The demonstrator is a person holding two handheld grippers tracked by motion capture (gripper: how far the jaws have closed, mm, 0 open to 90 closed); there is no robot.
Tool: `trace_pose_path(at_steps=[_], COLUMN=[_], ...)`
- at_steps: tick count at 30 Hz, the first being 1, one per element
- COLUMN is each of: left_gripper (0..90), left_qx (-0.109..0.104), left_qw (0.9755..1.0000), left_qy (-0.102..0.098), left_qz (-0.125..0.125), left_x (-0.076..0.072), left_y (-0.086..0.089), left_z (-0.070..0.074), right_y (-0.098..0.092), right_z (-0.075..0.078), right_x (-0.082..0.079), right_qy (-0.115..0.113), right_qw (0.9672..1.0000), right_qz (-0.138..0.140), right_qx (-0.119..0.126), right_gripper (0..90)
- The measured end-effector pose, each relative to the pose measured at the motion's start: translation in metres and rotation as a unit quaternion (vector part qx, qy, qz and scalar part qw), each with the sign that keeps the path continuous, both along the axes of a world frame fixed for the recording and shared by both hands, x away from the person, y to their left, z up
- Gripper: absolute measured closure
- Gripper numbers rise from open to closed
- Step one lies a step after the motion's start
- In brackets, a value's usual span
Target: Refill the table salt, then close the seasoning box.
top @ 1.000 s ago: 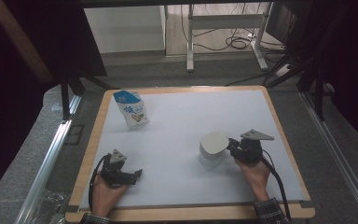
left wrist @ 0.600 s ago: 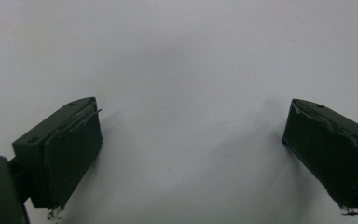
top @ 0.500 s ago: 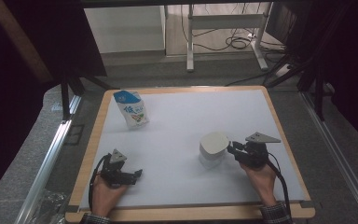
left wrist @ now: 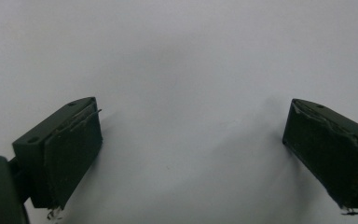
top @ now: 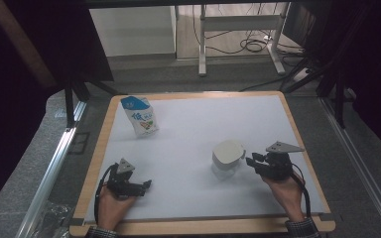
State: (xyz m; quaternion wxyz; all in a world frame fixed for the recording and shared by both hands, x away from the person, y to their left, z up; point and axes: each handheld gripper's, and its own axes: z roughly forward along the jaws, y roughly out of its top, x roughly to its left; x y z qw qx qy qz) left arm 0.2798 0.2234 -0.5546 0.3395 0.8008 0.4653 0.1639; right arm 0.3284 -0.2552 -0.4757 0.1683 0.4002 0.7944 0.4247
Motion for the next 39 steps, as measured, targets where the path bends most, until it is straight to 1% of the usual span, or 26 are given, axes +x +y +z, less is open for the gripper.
trace_pose_path(at_steps=[1, 5, 8, 16, 19, 21, 22, 23, 24, 25, 27, 29, 33, 35, 38, 39], left_gripper=[4.6, 4.6, 4.6, 4.6, 4.6, 4.6, 4.6, 4.6, 4.6, 4.6, 4.6, 4.6, 4.6, 4.6, 4.6, 4.6], left_qx=[0.0, 0.0, 0.0, 0.0, 0.0, 0.0, 0.0, 0.0, 0.0, 0.0, 0.0, -0.002, -0.002, -0.002, -0.002, 0.0], left_qw=[1.0, 1.0, 1.0, 1.0, 1.0, 1.0, 1.0, 1.0, 1.0, 1.0, 1.0, 1.0, 1.0, 1.0, 1.0, 1.0], left_qy=[0.0, 0.0, 0.0, 0.0, 0.0, 0.0, 0.0, 0.0, 0.0, 0.0, 0.0, -0.001, 0.0, -0.001, 0.0, -0.001], left_qz=[0.0, 0.0, 0.0, 0.0, 0.0, 0.0, 0.0, 0.0, 0.0, 0.0, 0.0, 0.002, 0.001, 0.002, 0.001, -0.001], left_x=[0.0, 0.0, 0.0, 0.0, 0.0, 0.0, 0.0, 0.0, 0.0, 0.0, 0.0, 0.0, 0.0, 0.0, 0.0, 0.0], left_y=[0.0, 0.0, 0.0, 0.0, 0.0, 0.0, 0.0, 0.0, 0.0, 0.0, 0.0, 0.0, 0.0, 0.0, 0.0, 0.0], left_z=[0.0, 0.0, 0.0, 0.0, 0.0, 0.0, 0.0, 0.0, 0.0, 0.0, 0.0, 0.0, 0.0, 0.0, 0.0, 0.0], right_y=[0.0, -0.003, -0.004, -0.008, -0.008, -0.008, -0.008, -0.008, -0.007, -0.006, -0.005, -0.003, 0.001, 0.005, 0.008, 0.01], right_z=[0.0, 0.009, 0.013, 0.024, 0.026, 0.028, 0.03, 0.03, 0.031, 0.033, 0.035, 0.036, 0.038, 0.041, 0.043, 0.045], right_x=[0.0, -0.001, -0.001, 0.003, 0.004, 0.005, 0.005, 0.005, 0.005, 0.005, 0.006, 0.006, 0.007, 0.009, 0.012, 0.014], right_qy=[0.0, -0.002, -0.006, -0.003, -0.003, -0.004, -0.009, -0.009, -0.013, -0.014, -0.011, -0.008, -0.01, -0.014, -0.015, -0.014], right_qw=[1.0, 1.0, 1.0, 0.9999, 0.9999, 0.9999, 0.9999, 0.9999, 0.9998, 0.9998, 0.9998, 0.9998, 0.9997, 0.9997, 0.9996, 0.9995], right_qz=[0.0, 0.001, 0.002, 0.004, 0.004, 0.006, 0.007, 0.007, 0.006, 0.007, 0.011, 0.014, 0.02, 0.022, 0.023, 0.027], right_qx=[0.0, 0.007, 0.005, 0.016, 0.015, 0.016, 0.011, 0.011, 0.012, 0.012, 0.012, 0.01, 0.007, 0.005, 0.006, 0.005], right_gripper=[64.3, 64.9, 66.4, 70.2, 71.8, 75.6, 79.9, 79.9, 82.2, 86.3, 89.0, 89.4, 89.4, 89.4, 89.5, 89.5])
